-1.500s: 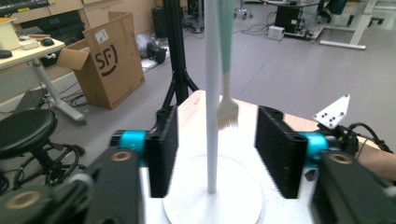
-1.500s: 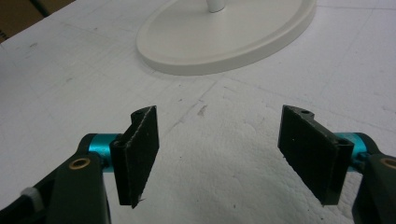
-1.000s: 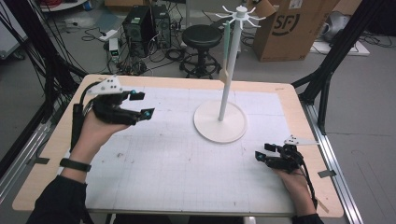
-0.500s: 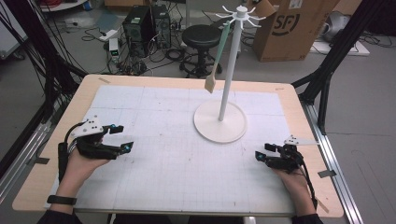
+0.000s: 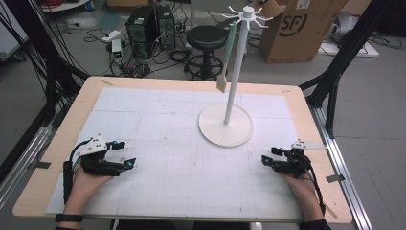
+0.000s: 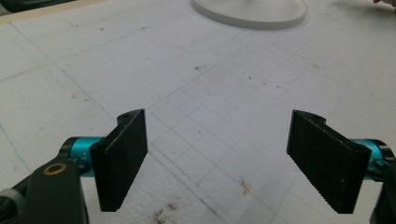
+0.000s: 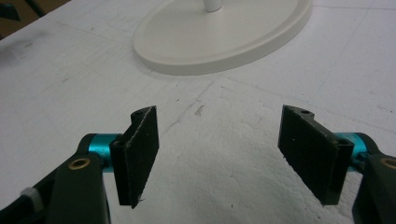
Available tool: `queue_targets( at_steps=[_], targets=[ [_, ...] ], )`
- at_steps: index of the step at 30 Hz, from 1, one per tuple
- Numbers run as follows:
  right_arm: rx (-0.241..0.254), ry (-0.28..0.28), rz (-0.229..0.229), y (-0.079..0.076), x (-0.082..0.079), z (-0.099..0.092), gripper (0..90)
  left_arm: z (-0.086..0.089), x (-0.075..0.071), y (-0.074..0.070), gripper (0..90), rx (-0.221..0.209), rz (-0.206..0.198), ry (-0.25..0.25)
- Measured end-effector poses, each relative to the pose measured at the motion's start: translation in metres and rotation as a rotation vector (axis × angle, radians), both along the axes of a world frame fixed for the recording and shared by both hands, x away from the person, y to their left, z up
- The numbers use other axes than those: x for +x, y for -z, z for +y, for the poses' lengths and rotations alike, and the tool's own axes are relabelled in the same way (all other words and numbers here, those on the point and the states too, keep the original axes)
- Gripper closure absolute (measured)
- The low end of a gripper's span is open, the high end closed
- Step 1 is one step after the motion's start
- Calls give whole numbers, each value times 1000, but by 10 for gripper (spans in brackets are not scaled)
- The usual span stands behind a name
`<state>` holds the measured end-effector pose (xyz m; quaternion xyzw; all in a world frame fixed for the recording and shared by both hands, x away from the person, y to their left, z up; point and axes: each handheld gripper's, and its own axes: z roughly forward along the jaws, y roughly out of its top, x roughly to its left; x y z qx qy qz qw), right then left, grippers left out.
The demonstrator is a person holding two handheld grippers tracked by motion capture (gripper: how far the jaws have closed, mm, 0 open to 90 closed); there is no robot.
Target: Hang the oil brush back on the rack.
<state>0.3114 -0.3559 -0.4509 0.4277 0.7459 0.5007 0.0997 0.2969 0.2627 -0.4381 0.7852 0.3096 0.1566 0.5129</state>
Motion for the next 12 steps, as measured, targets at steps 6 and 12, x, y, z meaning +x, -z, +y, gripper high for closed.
queue_targets(
  at_steps=[6,12],
  targets=[
    [0,-2,1,0,0,0,285,0,0,6,210,10,14,7],
    [0,-2,2,0,0,0,285,-1,1,9,211,24,24,5]
  ],
)
